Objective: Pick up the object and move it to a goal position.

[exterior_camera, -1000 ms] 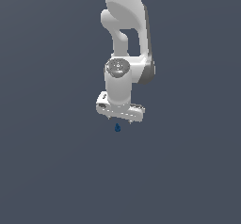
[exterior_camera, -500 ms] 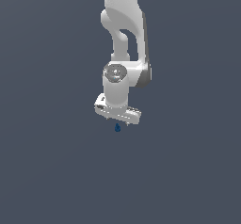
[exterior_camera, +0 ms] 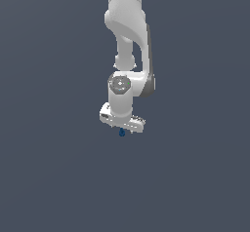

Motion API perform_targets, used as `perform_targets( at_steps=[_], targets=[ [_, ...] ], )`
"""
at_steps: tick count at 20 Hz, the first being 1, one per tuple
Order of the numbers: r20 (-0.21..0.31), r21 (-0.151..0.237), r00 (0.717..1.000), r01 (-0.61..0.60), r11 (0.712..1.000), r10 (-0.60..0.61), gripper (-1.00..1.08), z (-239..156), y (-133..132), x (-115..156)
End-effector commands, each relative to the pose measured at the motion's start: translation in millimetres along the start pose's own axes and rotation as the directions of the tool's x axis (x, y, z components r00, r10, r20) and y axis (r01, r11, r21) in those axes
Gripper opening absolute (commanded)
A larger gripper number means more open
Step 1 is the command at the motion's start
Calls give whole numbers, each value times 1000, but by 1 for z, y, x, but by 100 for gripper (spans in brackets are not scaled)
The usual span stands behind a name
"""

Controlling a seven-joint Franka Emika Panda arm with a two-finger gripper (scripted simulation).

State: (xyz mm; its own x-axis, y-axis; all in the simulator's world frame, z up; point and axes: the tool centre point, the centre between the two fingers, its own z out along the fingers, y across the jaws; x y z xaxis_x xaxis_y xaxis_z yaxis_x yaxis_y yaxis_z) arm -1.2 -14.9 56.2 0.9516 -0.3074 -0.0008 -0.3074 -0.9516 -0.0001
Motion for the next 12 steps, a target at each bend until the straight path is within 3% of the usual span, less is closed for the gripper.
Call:
perform_targets(
  at_steps=[1, 5, 6, 12],
  targets=[
    [-1, 0, 1000, -1, 1000, 1, 100, 10, 0, 0],
    [-1, 0, 1000, -1, 1000, 1, 100, 14, 0, 1],
    [-1, 0, 1000, -1, 1000, 1, -100, 14, 0, 1],
    [-1, 0, 1000, -1, 1000, 1, -100, 14, 0, 1]
  ],
)
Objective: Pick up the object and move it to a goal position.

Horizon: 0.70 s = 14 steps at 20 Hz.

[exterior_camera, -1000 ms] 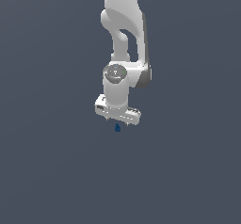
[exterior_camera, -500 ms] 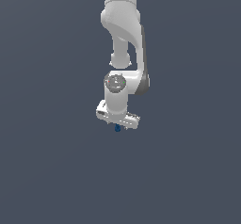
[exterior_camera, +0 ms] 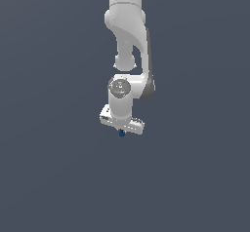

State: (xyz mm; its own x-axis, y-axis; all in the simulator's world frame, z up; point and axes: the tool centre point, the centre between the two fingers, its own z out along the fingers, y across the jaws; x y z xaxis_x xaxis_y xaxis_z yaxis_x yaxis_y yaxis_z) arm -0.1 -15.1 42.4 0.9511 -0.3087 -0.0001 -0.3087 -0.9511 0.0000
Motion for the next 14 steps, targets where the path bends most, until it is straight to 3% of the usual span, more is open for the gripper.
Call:
perform_targets(
  at_steps=[1, 14],
  targets=[
    [0, 0, 1000, 0, 1000, 0, -100, 0, 0, 0],
    [0, 0, 1000, 0, 1000, 0, -100, -19, -19, -18]
  ],
)
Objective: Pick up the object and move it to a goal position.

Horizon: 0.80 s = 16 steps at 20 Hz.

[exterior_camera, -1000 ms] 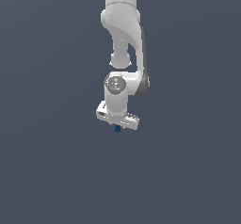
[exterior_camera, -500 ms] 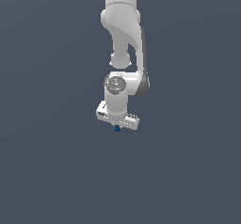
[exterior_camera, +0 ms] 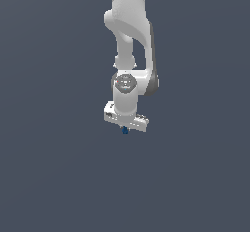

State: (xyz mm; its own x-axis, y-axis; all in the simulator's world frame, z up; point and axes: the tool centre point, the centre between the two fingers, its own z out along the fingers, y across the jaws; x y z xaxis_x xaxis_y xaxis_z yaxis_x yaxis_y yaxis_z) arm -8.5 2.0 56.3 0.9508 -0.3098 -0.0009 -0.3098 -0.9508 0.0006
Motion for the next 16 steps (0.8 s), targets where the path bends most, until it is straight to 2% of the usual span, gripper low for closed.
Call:
perform_targets(
  at_steps=[1, 7, 16],
  targets=[
    [-1, 1, 1000, 1, 1000, -1, -100, -9, -10, -8],
    [-1, 1, 1000, 1, 1000, -1, -100, -44, -44, -40],
    [-2, -1, 1000, 1, 1000, -1, -100, -112, -112, -100]
  ],
)
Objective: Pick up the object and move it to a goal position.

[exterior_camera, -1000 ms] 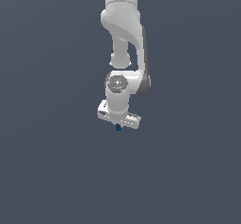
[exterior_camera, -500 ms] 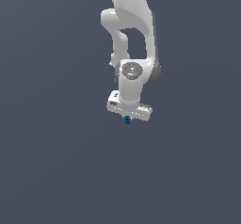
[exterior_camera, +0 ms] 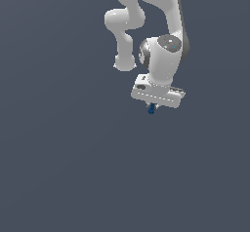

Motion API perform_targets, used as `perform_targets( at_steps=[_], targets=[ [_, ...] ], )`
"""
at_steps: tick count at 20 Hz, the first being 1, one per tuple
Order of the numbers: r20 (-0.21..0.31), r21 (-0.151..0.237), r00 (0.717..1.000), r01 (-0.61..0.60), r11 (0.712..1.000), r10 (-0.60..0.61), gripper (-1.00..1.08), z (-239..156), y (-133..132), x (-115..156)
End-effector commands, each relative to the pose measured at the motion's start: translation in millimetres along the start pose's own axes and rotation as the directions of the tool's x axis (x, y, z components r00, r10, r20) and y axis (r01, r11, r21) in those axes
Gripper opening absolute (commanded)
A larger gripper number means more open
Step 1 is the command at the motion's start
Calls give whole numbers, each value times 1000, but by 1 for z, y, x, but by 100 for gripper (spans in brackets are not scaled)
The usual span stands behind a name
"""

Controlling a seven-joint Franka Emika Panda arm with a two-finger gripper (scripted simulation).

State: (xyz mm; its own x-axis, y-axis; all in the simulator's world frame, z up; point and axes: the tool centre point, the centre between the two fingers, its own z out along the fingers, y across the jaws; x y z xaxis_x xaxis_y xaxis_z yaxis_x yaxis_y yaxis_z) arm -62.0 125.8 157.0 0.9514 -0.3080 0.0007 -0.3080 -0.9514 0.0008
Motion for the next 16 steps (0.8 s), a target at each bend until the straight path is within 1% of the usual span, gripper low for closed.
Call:
perform_targets(
  at_steps=[1, 5, 9, 13, 16],
  targets=[
    [0, -1, 1000, -1, 1000, 1, -100, -19, -18, -16],
    [0, -1, 1000, -1, 1000, 1, -100, -44, -44, -38],
    [0, -1, 1000, -1, 1000, 1, -100, -63, -63, -53],
    [0, 0, 1000, -1, 1000, 1, -100, -74, -75, -61],
    [0, 0, 1000, -1, 1000, 1, -100, -76, -77, -63]
  ],
)
